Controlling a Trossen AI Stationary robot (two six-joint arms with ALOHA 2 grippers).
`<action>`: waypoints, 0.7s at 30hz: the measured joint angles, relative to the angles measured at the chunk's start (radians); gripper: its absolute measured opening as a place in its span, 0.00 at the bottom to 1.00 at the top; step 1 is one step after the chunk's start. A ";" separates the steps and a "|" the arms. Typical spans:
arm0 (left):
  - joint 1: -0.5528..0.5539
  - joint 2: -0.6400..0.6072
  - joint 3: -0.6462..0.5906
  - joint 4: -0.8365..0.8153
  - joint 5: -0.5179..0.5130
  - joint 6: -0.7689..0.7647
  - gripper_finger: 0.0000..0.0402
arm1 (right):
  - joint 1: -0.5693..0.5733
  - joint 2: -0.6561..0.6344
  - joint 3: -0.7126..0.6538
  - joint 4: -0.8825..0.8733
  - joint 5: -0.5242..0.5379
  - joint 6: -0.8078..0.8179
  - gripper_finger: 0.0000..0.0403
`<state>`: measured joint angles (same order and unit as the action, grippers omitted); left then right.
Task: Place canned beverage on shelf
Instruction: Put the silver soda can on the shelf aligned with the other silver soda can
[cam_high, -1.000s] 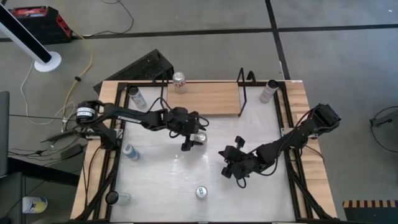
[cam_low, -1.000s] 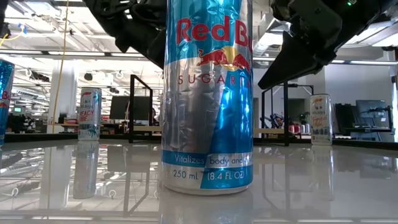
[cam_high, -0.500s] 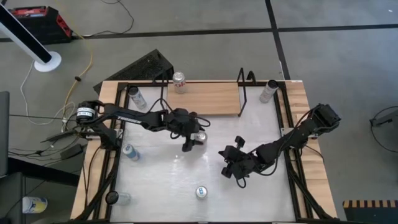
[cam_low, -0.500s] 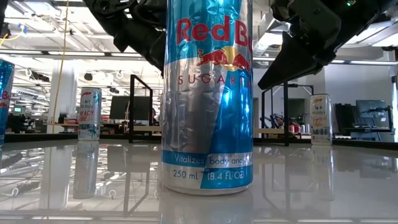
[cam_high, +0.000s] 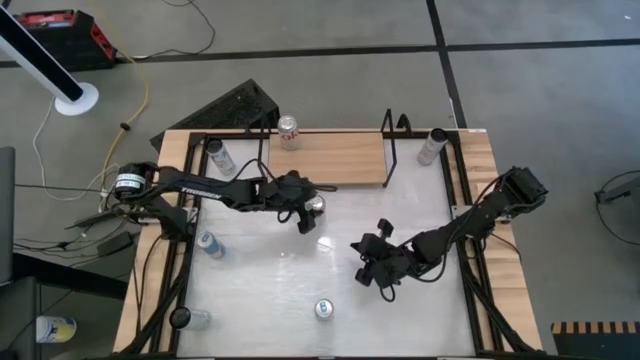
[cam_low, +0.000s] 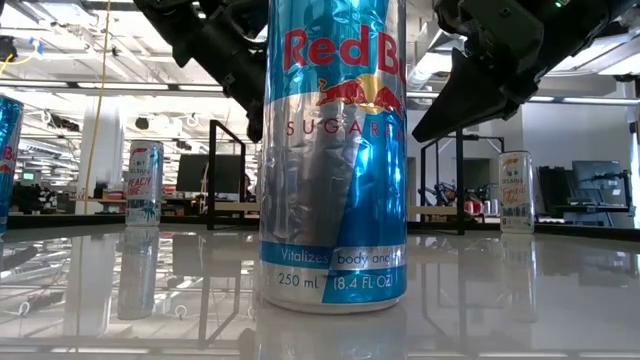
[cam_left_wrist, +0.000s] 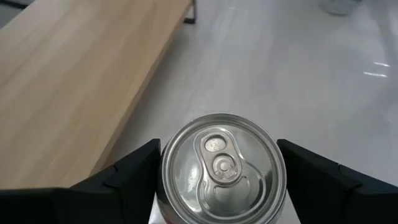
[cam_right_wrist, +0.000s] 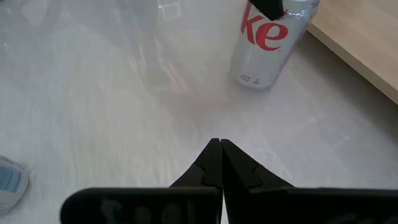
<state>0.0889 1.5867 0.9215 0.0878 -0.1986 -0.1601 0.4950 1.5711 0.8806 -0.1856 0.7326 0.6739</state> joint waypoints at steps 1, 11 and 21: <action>-0.001 0.000 0.000 -0.005 -0.012 -0.010 0.68 | 0.000 0.000 0.000 0.000 0.000 0.000 0.05; -0.001 0.002 0.000 0.005 -0.003 -0.022 0.73 | -0.006 0.000 0.000 0.003 0.000 0.000 0.05; -0.001 0.002 0.003 0.033 0.037 0.025 0.85 | -0.020 0.000 0.000 0.007 0.000 0.000 0.05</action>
<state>0.0879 1.5886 0.9249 0.1211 -0.1611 -0.1348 0.4751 1.5711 0.8806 -0.1790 0.7330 0.6739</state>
